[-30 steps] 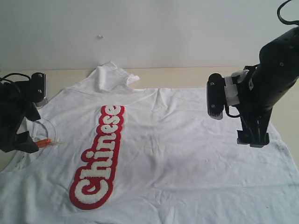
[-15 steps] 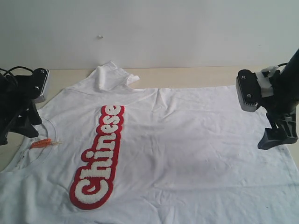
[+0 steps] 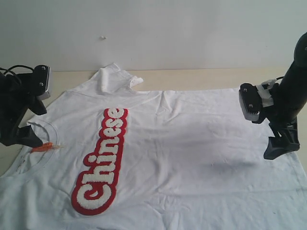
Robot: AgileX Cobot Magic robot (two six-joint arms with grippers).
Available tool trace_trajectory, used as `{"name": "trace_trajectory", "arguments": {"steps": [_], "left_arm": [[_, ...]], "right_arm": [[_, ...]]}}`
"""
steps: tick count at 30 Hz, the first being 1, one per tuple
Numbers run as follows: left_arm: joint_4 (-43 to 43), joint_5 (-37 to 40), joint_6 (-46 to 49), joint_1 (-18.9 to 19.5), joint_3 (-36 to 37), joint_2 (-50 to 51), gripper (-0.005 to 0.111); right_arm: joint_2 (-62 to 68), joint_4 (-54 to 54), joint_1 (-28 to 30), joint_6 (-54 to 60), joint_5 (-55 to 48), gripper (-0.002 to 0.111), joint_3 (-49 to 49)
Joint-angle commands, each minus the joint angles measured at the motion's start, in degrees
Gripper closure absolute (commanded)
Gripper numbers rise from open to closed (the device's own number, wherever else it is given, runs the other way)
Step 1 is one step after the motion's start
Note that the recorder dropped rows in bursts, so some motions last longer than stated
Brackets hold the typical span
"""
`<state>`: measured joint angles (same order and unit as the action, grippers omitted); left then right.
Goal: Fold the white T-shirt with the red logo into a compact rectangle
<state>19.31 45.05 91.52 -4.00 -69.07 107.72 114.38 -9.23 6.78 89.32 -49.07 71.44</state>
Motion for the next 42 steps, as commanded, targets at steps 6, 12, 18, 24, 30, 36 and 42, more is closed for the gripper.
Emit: {"name": "trace_trajectory", "arguments": {"steps": [6,12,18,24,30,36,42], "left_arm": [[0.6,1.8,-0.5,0.1,-0.4,1.6,0.016],[0.2,1.9,-0.3,0.1,-0.4,1.8,0.016],[0.1,1.7,-0.1,0.1,-0.4,1.8,0.016],[0.0,1.6,-0.1,0.1,-0.4,1.8,0.016],[0.0,1.6,-0.1,0.1,-0.4,1.8,0.016],[0.0,1.7,-0.1,0.1,-0.4,2.2,0.016],[-0.4,2.2,2.9,0.0,-0.4,4.6,0.016]], "right_arm": [[2.7,6.7,0.3,-2.4,-2.0,0.004,1.0],[5.4,6.6,0.3,-6.3,-1.6,0.004,1.0],[5.7,7.0,0.3,-9.8,0.7,0.004,1.0],[6.5,7.2,0.3,-9.9,0.6,0.01,1.0],[7.9,7.3,0.3,-11.2,0.5,0.055,1.0],[8.3,7.3,0.3,-13.1,0.4,0.094,1.0],[8.3,7.3,0.2,-14.6,-1.2,0.108,1.0]]}}
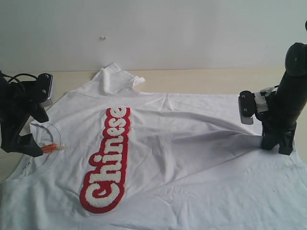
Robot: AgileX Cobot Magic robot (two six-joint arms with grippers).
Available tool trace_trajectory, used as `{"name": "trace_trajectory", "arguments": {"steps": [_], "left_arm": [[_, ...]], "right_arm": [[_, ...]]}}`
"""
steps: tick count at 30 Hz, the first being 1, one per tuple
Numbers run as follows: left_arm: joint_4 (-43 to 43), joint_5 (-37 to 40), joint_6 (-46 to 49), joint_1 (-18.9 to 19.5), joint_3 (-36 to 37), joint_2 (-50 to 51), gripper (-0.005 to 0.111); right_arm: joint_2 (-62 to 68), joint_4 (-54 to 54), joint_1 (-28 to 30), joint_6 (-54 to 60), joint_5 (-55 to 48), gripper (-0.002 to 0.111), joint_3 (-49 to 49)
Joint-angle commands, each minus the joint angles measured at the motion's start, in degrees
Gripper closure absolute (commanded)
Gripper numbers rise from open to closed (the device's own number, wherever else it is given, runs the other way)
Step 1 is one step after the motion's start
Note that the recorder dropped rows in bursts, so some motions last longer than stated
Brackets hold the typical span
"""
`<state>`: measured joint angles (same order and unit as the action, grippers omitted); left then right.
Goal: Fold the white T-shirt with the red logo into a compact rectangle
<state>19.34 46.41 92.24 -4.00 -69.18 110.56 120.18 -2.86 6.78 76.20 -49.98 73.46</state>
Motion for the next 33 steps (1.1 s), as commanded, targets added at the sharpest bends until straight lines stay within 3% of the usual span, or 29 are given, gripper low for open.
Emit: {"name": "trace_trajectory", "arguments": {"steps": [1,7,17,19,21,22,23,24,25,29,33], "left_arm": [[-0.8,0.6,2.2,0.0,-0.3,2.4,0.016],[-8.0,-4.1,1.4,-2.1,-0.3,4.8,0.016],[-9.1,-6.1,-1.0,-5.8,-0.3,8.7,0.018],[-10.1,-5.4,-1.2,-5.8,-0.3,9.2,0.027],[-11.2,-4.6,-1.5,-5.8,-0.3,9.5,0.045],[-11.4,-4.6,-2.4,-5.8,-0.3,10.1,0.069],[-11.4,-4.8,-2.7,-5.8,-0.3,10.2,0.079],[-11.4,-4.8,-2.9,-5.8,-0.3,10.8,0.101],[-11.4,-4.8,-2.9,-5.8,-0.3,11.1,0.106],[-11.9,-4.7,-5.7,-5.8,-0.3,11.4,0.106],[-13.2,-5.7,-6.4,-5.8,-0.3,5.0,0.106]], "right_arm": [[2.5,0.9,0.2,-1.8,-0.5,0.108,-1.0],[2.5,0.9,0.2,-2.0,-1.1,0.108,-1.0],[2.5,0.3,0.2,-3.1,-1.1,0.108,-1.0],[2.5,0.3,0.2,-3.0,-1.3,0.108,-1.0],[2.5,0.3,0.2,-3.0,-1.3,0.108,-1.0],[2.5,0.3,0.2,-3.0,-1.3,0.108,-1.0],[2.5,0.3,0.2,-3.0,-1.3,0.108,-1.0],[2.5,0.3,0.2,-3.0,-1.3,0.108,-1.0],[2.5,0.3,0.2,-3.0,-1.3,0.108,-1.0],[2.5,0.0,0.2,-4.5,-3.6,0.108,-1.0],[-0.7,0.0,0.2,-4.5,-5.4,0.108,-1.0]]}}
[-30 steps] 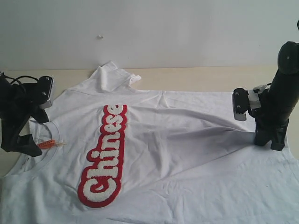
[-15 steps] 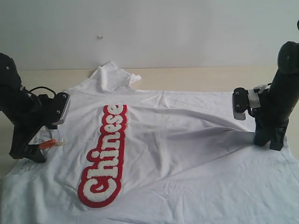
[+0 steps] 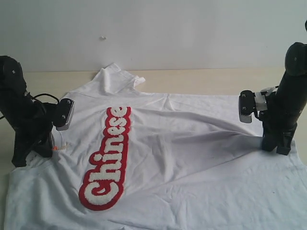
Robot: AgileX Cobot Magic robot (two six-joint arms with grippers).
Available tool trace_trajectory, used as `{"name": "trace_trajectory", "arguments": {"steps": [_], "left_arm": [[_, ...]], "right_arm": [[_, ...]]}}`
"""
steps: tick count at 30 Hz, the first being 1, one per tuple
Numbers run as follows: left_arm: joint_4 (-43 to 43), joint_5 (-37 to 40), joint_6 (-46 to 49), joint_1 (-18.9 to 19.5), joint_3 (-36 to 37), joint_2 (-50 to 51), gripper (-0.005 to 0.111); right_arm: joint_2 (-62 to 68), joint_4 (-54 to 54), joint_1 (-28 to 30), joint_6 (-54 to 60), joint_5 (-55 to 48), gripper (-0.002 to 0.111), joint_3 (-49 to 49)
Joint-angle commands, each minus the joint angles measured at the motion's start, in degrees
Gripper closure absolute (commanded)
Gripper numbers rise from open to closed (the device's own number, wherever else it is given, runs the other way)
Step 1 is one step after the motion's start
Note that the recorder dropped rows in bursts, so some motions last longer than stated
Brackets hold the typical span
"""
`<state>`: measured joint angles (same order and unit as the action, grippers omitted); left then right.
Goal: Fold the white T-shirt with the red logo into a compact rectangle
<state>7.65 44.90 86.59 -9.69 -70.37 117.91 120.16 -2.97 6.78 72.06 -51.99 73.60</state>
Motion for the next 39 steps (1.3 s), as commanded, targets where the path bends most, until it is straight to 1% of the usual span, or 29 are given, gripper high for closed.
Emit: {"name": "trace_trajectory", "arguments": {"steps": [1,6,10,20,23,28,34,37,39], "left_arm": [[-1.5,-4.6,-0.8,-0.1,0.9,-3.7,0.106],[-3.0,-6.3,-1.3,0.1,0.4,-9.4,0.106],[-3.0,-6.3,-4.5,0.1,-0.6,-11.8,0.106],[-3.0,-6.7,-6.6,0.3,-0.8,-18.1,0.106],[-3.9,-6.6,-11.6,1.3,-0.8,-21.0,0.106],[-11.2,-3.8,-12.3,1.3,-0.9,-27.4,0.106],[-11.5,1.5,-12.5,1.8,-0.9,-34.0,0.107],[-11.3,1.7,-15.4,1.8,-0.9,-37.2,0.107],[-11.3,3.2,-17.0,1.8,-0.9,-39.3,0.107]], "right_arm": [[-1.7,0.0,0.2,-0.4,-3.0,0.108,-1.2],[-6.3,-0.1,0.2,-0.9,-2.9,0.108,-1.2],[-10.2,-0.1,0.2,-0.9,-2.9,0.108,-1.2],[-18.2,1.5,0.2,-0.6,-2.1,0.108,-1.2],[-20.6,1.9,0.2,-0.6,-2.1,0.108,-1.2],[-25.0,1.9,0.2,-0.7,-2.3,0.108,-1.2],[-31.5,1.4,0.2,-0.2,-3.6,0.108,-1.2],[-34.8,-0.5,0.2,-0.2,-3.8,0.108,-1.2],[-37.6,-1.3,0.2,-0.2,-3.8,0.108,-1.2]]}}
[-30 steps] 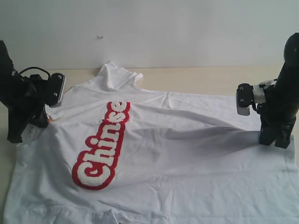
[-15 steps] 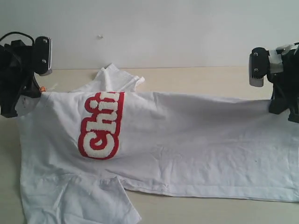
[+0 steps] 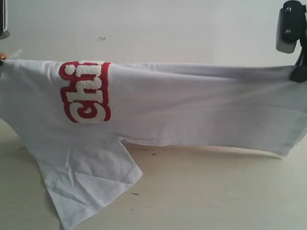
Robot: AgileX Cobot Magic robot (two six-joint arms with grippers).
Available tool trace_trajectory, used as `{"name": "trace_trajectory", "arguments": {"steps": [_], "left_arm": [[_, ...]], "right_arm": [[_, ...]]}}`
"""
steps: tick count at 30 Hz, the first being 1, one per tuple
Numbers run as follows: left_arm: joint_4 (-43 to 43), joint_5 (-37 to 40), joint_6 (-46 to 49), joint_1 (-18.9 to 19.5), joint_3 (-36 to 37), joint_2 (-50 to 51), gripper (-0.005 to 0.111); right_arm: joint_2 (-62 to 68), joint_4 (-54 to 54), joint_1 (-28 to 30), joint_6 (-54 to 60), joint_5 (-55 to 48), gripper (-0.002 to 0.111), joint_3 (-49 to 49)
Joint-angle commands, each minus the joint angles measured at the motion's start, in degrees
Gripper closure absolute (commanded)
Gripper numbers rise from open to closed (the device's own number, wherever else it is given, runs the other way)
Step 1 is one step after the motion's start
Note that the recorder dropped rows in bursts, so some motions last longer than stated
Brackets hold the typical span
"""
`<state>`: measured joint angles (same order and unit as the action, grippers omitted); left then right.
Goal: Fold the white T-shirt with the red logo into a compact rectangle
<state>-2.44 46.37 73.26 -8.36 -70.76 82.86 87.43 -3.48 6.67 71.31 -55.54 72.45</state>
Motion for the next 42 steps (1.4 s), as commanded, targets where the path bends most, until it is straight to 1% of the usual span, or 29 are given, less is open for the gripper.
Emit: {"name": "trace_trajectory", "arguments": {"steps": [1,9,13,18,22,26,33,39,42], "left_arm": [[-1.2,2.9,-3.7,0.5,-0.5,-5.5,0.107],[3.2,8.3,-3.7,0.4,-0.5,-13.3,0.107],[4.6,15.2,-3.7,0.4,-0.5,-16.4,0.107],[8.0,15.1,-5.4,0.4,-0.5,-21.4,0.107],[12.8,18.5,-5.4,-0.1,-0.5,-24.3,0.107],[14.2,18.7,-6.0,-4.1,-0.5,-28.1,0.107],[13.6,17.8,-9.5,-10.9,-0.5,-35.8,0.107],[9.2,18.6,-15.3,-17.0,-0.5,-43.5,0.107],[8.3,22.4,-17.3,-20.1,-1.0,-46.8,0.107]], "right_arm": [[-6.2,-0.8,0.3,0.5,-0.2,0.108,0.0],[-13.9,-1.5,0.3,0.4,-2.8,0.108,0.0],[-17.1,-4.2,0.3,0.4,-3.1,0.108,0.0],[-21.3,-6.2,0.3,0.4,-4.3,0.108,0.0],[-25.1,-6.4,0.3,0.3,-7.0,0.108,0.0],[-29.5,-8.6,0.3,-1.7,-9.3,0.108,0.0],[-36.4,-15.9,-0.1,-4.7,-10.8,0.108,0.0],[-42.1,-13.6,-5.5,-12.7,-11.2,0.108,0.0],[-44.7,-11.1,-8.6,-17.9,-12.7,0.108,0.0]]}}
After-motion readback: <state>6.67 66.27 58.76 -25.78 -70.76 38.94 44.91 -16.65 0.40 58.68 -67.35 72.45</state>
